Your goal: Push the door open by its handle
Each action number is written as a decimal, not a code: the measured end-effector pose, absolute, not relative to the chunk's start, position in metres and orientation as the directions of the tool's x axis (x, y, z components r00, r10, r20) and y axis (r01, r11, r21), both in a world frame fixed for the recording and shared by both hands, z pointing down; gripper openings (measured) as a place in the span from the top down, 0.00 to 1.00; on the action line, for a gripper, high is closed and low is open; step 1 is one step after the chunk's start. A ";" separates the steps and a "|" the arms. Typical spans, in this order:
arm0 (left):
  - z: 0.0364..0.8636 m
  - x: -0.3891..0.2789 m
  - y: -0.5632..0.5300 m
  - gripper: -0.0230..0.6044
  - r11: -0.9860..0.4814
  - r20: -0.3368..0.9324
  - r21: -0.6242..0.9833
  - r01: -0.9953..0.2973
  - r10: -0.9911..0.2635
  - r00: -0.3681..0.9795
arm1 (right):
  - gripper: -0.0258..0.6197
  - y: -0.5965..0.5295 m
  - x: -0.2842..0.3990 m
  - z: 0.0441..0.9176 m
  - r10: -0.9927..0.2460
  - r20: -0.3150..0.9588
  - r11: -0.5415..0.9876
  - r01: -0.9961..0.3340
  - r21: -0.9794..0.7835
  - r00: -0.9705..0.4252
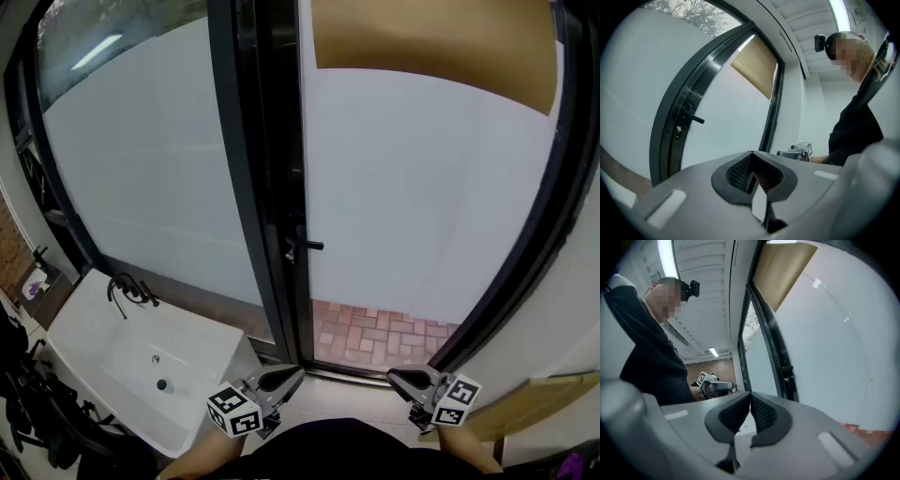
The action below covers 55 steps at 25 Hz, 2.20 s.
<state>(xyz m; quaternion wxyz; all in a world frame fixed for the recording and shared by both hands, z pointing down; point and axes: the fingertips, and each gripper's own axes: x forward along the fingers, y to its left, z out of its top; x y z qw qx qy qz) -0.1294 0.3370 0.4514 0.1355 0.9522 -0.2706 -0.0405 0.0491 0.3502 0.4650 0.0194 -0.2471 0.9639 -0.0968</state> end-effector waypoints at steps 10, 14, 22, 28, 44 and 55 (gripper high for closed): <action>0.468 -0.100 0.309 0.96 -0.781 0.002 0.318 -0.538 -0.567 0.824 | 0.96 0.300 0.081 0.475 -0.451 0.052 0.877 -0.453 -0.159 -0.891; 0.471 -0.136 0.269 0.96 -0.771 -0.011 0.314 -0.554 -0.587 0.810 | 0.95 0.257 0.051 0.473 -0.442 0.061 0.885 -0.447 -0.132 -0.895; 0.458 -0.227 0.142 0.96 -0.824 -0.040 0.262 -0.502 -0.529 0.848 | 0.81 0.113 -0.039 0.438 -0.510 0.088 0.857 -0.514 -0.032 -0.856; 0.442 -0.242 0.063 0.96 -0.862 -0.034 0.262 -0.433 -0.457 0.889 | 0.81 0.017 -0.075 0.405 -0.542 0.143 0.840 -0.540 0.055 -0.828; 0.445 -0.221 0.018 0.96 -0.731 -0.021 0.293 -0.616 -0.649 0.760 | 0.81 -0.020 -0.150 0.419 -0.231 0.187 0.973 -0.221 0.071 -0.955; 0.447 -0.231 0.000 0.96 -0.710 -0.001 0.310 -0.632 -0.665 0.747 | 0.85 -0.030 -0.162 0.420 -0.243 0.193 0.970 -0.242 0.030 -0.951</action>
